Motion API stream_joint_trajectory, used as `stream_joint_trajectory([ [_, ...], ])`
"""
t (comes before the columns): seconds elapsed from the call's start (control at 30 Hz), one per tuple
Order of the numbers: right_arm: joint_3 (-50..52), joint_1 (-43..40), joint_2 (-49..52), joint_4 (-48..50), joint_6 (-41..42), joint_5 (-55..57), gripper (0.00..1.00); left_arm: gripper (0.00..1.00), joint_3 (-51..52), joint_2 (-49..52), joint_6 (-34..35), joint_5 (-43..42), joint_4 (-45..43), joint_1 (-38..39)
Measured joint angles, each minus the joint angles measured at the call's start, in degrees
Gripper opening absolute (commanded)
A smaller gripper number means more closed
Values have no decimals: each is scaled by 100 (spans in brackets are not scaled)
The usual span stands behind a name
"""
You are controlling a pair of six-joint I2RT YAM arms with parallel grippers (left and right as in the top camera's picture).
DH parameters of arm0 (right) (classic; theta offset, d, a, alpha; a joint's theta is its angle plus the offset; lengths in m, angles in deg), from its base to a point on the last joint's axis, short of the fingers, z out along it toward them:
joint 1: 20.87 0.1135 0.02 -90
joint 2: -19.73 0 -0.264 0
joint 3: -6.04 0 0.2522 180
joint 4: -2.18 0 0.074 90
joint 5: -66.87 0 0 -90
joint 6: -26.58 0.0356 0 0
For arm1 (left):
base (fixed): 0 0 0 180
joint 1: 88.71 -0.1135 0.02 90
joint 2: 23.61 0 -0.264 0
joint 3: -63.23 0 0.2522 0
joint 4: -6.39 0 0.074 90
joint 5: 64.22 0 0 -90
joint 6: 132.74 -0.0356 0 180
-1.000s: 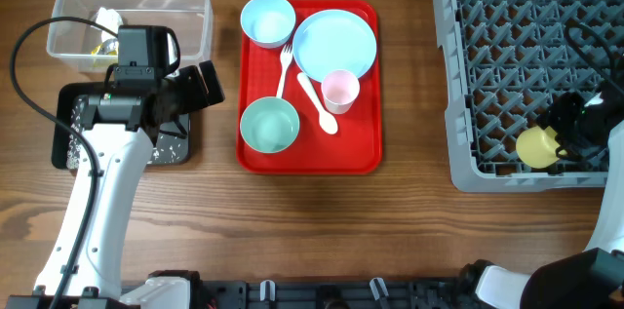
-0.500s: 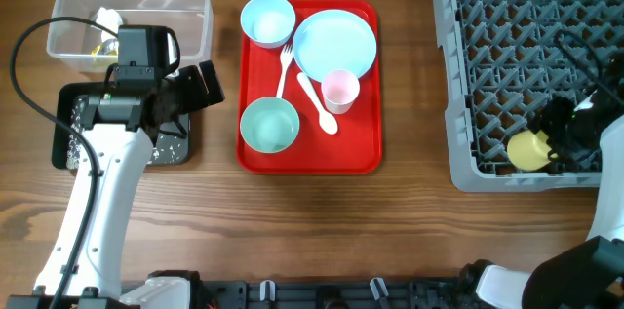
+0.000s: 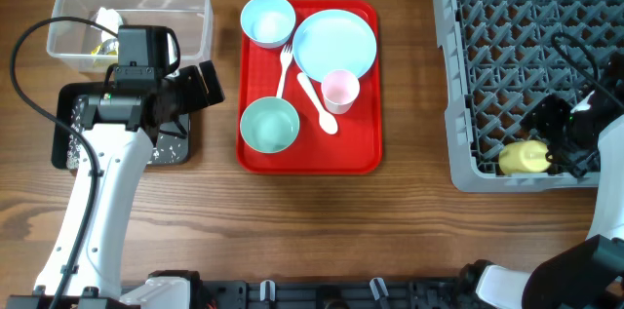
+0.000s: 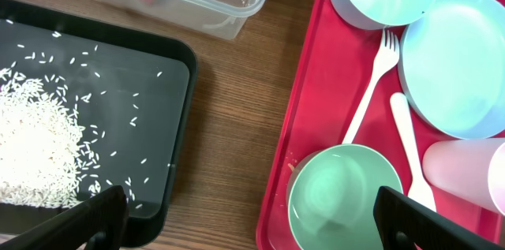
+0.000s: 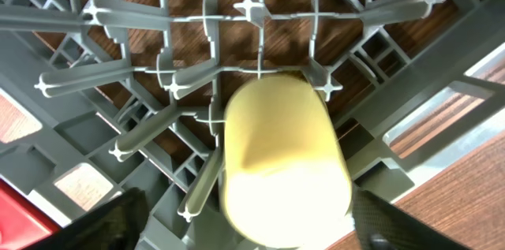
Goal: Sort waste into correct bins and load items into the dishwasher rack
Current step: 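Release the yellow cup and move the right gripper back to the pink cup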
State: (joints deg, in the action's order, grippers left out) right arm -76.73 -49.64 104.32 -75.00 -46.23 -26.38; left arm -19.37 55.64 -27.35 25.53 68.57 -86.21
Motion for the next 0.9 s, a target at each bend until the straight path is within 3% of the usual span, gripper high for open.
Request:
stream_joint_trajectory([
  [0.2, -94, 0, 0, -46, -133, -240, 94, 100, 0, 0, 0, -2, 2, 0],
  [0.43, -542, 262, -411, 166, -911, -1617, 99, 100, 0, 0, 0, 0, 0, 0],
  [0.57, -688, 1167, -1091, 660, -1445, -2173, 100, 100, 0, 2, 0, 0, 2, 0],
  [0.73, -697, 2612, -1143, 1012, -1650, -1991, 100, 100, 0, 2, 0, 0, 2, 0],
  [0.9, -282, 3342, -625, 1561, -1040, -1923, 99, 100, 0, 2, 0, 0, 4, 0],
])
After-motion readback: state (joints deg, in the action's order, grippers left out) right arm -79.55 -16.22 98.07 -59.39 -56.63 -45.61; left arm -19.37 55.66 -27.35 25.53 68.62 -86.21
